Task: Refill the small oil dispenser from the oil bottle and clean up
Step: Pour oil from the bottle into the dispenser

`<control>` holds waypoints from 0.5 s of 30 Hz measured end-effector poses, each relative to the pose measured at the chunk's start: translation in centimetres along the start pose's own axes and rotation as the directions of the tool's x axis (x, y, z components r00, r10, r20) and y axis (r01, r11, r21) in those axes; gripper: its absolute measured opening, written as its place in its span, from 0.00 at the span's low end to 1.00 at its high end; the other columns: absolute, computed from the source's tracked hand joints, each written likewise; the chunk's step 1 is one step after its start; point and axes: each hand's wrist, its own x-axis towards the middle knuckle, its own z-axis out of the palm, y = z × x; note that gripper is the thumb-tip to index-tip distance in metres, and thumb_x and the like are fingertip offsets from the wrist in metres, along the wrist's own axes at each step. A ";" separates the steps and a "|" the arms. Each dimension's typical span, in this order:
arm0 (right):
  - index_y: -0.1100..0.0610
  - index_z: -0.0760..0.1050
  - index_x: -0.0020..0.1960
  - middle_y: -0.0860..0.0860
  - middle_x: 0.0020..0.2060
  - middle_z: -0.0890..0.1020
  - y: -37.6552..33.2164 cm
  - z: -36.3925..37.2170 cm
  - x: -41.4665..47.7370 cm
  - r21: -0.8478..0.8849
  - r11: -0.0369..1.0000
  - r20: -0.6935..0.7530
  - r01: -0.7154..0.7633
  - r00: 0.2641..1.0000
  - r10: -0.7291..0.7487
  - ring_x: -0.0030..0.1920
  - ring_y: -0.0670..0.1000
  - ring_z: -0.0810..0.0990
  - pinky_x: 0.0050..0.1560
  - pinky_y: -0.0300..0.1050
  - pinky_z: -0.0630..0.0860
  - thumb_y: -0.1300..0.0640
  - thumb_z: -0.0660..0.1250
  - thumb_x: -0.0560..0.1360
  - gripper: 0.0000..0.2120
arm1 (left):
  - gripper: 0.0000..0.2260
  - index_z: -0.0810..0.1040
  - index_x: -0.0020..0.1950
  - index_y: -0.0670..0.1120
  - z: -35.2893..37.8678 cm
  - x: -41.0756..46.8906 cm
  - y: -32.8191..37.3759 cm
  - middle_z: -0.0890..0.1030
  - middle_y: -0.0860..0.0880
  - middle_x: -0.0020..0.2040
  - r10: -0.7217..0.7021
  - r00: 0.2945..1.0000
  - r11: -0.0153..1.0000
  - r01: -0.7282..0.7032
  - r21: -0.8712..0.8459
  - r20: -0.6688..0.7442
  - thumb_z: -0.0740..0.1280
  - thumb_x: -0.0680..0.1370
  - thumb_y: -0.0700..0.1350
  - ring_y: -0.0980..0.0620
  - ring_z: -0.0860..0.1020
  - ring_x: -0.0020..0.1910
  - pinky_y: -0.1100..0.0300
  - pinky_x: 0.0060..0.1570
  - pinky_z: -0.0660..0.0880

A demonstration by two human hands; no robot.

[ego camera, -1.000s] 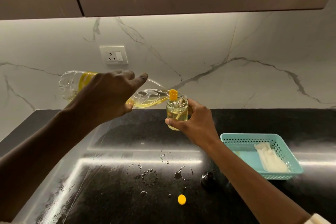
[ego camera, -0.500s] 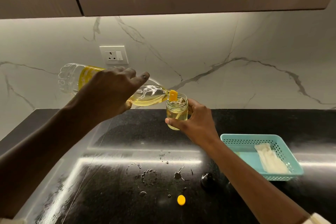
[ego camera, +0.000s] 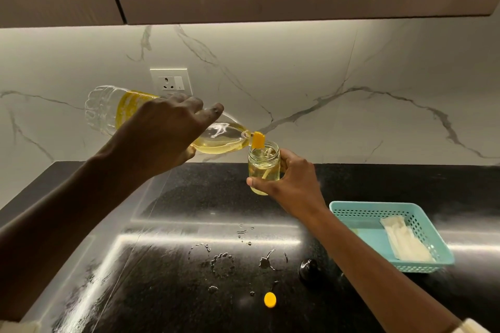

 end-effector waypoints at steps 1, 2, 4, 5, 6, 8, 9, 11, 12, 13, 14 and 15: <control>0.52 0.83 0.60 0.43 0.49 0.87 0.0 0.0 0.0 -0.002 1.000 0.000 0.000 1.000 0.000 0.46 0.39 0.85 0.45 0.27 0.78 0.46 0.86 0.65 0.27 | 0.46 0.80 0.72 0.36 0.0 0.0 0.0 0.87 0.32 0.53 -0.002 1.000 1.000 0.002 -0.002 -0.001 0.91 0.56 0.42 0.30 0.87 0.47 0.38 0.40 0.85; 0.52 0.83 0.61 0.43 0.49 0.87 0.1 0.0 0.1 -0.002 1.000 0.002 0.000 1.000 0.000 0.46 0.39 0.85 0.45 0.27 0.78 0.45 0.86 0.65 0.28 | 0.46 0.79 0.73 0.37 0.0 0.0 -0.1 0.87 0.32 0.53 -0.005 1.000 1.000 0.005 -0.002 -0.004 0.90 0.56 0.42 0.31 0.87 0.47 0.38 0.41 0.85; 0.52 0.83 0.61 0.43 0.50 0.87 0.1 0.1 0.1 0.000 1.000 0.006 0.000 1.000 0.000 0.46 0.39 0.85 0.46 0.28 0.79 0.45 0.86 0.65 0.28 | 0.46 0.79 0.74 0.37 0.0 0.0 -0.1 0.87 0.33 0.54 -0.009 1.000 1.000 0.009 -0.002 -0.013 0.90 0.57 0.42 0.31 0.87 0.48 0.39 0.42 0.86; 0.53 0.83 0.61 0.43 0.50 0.87 0.2 0.1 0.1 -0.002 1.000 0.007 0.001 1.000 -0.001 0.46 0.39 0.85 0.46 0.29 0.80 0.45 0.86 0.65 0.28 | 0.47 0.78 0.74 0.37 0.0 0.0 -0.1 0.87 0.33 0.54 -0.010 1.000 1.000 0.010 -0.005 -0.016 0.90 0.57 0.42 0.31 0.87 0.48 0.39 0.42 0.86; 0.53 0.83 0.61 0.43 0.50 0.87 0.2 0.1 0.2 -0.003 1.000 0.007 0.002 1.000 -0.002 0.47 0.39 0.85 0.46 0.29 0.80 0.45 0.86 0.65 0.28 | 0.47 0.78 0.74 0.37 0.0 0.0 -0.1 0.87 0.33 0.54 -0.011 1.000 1.000 0.011 -0.009 -0.018 0.90 0.57 0.42 0.31 0.87 0.49 0.39 0.42 0.86; 0.52 0.83 0.61 0.44 0.50 0.87 0.1 0.1 0.1 -0.004 1.000 0.005 0.008 1.000 -0.008 0.47 0.39 0.85 0.46 0.28 0.79 0.45 0.86 0.65 0.28 | 0.47 0.78 0.74 0.37 -0.1 0.0 0.0 0.87 0.33 0.54 -0.014 1.000 1.000 0.014 -0.013 -0.019 0.90 0.57 0.41 0.31 0.87 0.48 0.39 0.42 0.86; 0.52 0.83 0.61 0.44 0.50 0.87 0.1 0.1 0.1 -0.004 1.000 0.004 0.011 1.000 -0.011 0.47 0.39 0.85 0.47 0.28 0.79 0.45 0.86 0.65 0.28 | 0.46 0.78 0.74 0.37 -0.1 0.0 0.0 0.87 0.33 0.54 -0.014 1.000 1.000 0.014 -0.013 -0.020 0.90 0.57 0.41 0.31 0.87 0.48 0.39 0.42 0.86; 0.52 0.83 0.61 0.44 0.50 0.87 0.1 0.2 0.1 -0.005 1.000 0.001 0.012 1.000 -0.012 0.47 0.40 0.85 0.47 0.29 0.80 0.45 0.86 0.65 0.28 | 0.46 0.78 0.74 0.37 -0.1 0.0 0.0 0.87 0.33 0.54 -0.015 1.000 1.000 0.014 -0.011 -0.020 0.90 0.57 0.41 0.31 0.87 0.48 0.39 0.42 0.86; 0.53 0.83 0.61 0.44 0.50 0.87 0.1 0.2 0.1 -0.005 1.000 0.001 0.014 1.000 -0.014 0.47 0.40 0.85 0.47 0.30 0.81 0.45 0.86 0.65 0.28 | 0.46 0.78 0.74 0.38 -0.2 0.0 0.0 0.87 0.33 0.54 -0.015 1.000 1.000 0.015 -0.010 -0.017 0.90 0.58 0.41 0.31 0.87 0.48 0.39 0.42 0.86; 0.53 0.83 0.61 0.44 0.50 0.87 0.1 0.2 0.1 -0.003 1.000 0.001 0.017 1.000 -0.017 0.47 0.40 0.85 0.48 0.30 0.81 0.45 0.85 0.65 0.28 | 0.46 0.78 0.74 0.38 -0.2 0.1 0.0 0.87 0.33 0.54 -0.016 1.000 1.000 0.016 -0.010 -0.015 0.90 0.58 0.42 0.31 0.87 0.48 0.39 0.42 0.86; 0.53 0.83 0.61 0.44 0.50 0.87 0.1 0.2 0.1 -0.002 1.000 0.000 0.019 1.000 -0.019 0.48 0.40 0.85 0.48 0.30 0.81 0.44 0.85 0.65 0.28 | 0.46 0.78 0.74 0.38 -0.2 0.1 0.0 0.87 0.33 0.53 -0.016 1.000 1.000 0.016 -0.009 -0.014 0.90 0.57 0.42 0.31 0.87 0.48 0.39 0.42 0.86; 0.53 0.83 0.61 0.43 0.50 0.87 0.1 0.2 0.0 -0.002 1.000 0.000 0.020 1.000 -0.020 0.48 0.40 0.85 0.48 0.30 0.81 0.44 0.85 0.65 0.28 | 0.46 0.78 0.74 0.38 -0.1 0.1 0.0 0.87 0.33 0.53 -0.016 1.000 1.000 0.016 -0.006 -0.015 0.90 0.57 0.42 0.32 0.87 0.47 0.39 0.42 0.86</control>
